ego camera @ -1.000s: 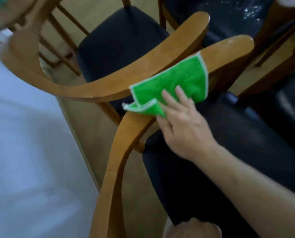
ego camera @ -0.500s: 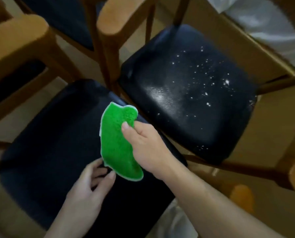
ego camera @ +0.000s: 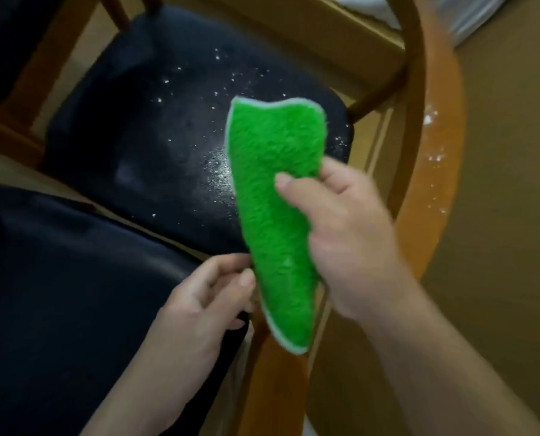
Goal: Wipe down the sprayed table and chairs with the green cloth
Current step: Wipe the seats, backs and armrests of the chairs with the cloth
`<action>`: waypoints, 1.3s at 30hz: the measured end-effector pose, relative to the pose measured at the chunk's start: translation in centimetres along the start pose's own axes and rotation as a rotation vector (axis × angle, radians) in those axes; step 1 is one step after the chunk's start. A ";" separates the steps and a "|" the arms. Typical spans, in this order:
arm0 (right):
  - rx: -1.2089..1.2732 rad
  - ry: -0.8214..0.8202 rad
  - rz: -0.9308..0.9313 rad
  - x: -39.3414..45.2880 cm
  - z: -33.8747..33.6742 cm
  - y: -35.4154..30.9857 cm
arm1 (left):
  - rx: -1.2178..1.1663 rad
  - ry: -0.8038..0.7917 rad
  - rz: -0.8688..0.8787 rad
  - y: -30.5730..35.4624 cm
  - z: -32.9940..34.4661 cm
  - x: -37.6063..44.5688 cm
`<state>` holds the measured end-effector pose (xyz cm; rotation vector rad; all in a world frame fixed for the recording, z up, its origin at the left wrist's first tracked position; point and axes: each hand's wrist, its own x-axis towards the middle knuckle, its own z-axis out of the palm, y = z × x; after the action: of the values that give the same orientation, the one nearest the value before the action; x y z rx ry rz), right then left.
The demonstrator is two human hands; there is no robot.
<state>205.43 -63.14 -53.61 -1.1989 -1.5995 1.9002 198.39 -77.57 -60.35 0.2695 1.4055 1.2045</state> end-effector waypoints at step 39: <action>-1.102 0.376 0.132 13.8 -19.1 2.3 | 0.890 0.326 0.028 1.0 20.2 9.3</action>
<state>213.34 -41.97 -60.46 -1.9211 -2.4120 0.6423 212.34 -60.20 -60.24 0.7277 2.1786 0.5834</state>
